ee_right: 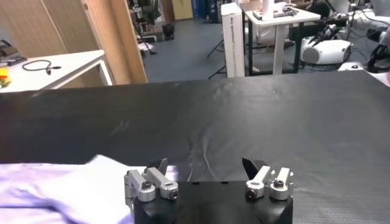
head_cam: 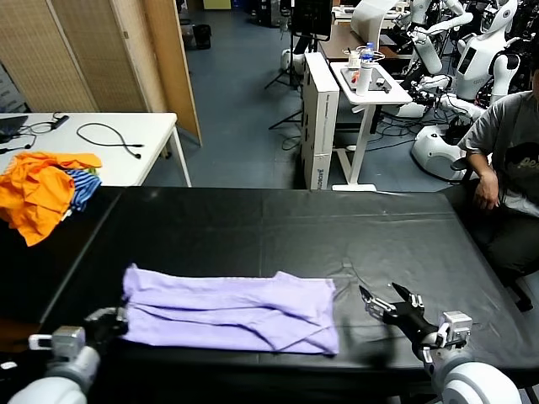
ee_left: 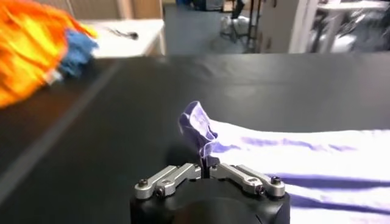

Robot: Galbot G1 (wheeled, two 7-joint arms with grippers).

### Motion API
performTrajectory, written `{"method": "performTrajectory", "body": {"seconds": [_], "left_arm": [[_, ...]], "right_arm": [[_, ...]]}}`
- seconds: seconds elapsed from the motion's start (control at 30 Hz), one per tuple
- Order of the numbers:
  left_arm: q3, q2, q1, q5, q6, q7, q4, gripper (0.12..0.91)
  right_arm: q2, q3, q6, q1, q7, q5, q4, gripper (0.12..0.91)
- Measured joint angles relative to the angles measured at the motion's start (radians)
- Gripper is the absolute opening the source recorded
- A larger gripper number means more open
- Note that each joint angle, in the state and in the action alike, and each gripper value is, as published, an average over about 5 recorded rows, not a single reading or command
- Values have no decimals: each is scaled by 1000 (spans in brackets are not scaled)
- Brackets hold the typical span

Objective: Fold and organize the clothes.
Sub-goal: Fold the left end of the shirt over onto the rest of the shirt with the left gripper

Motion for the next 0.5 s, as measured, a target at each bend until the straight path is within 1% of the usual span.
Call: {"method": "performTrajectory", "body": {"seconds": [0.1, 0.23, 0.37, 0.5], "left_arm": [[-16, 10, 9, 46, -20, -1, 1, 175], [-2, -7, 26, 48, -11, -3, -18, 175], [38, -48, 48, -23, 28, -16, -56, 175], [82, -90, 44, -117, 80, -57, -111, 175]], "right_arm": [[5, -3, 0, -3, 0, -2, 5, 907], [8, -2, 0, -12, -1, -4, 13, 907], [12, 5, 1, -20, -1, -8, 13, 907], [24, 6, 3, -25, -1, -18, 12, 907]]}}
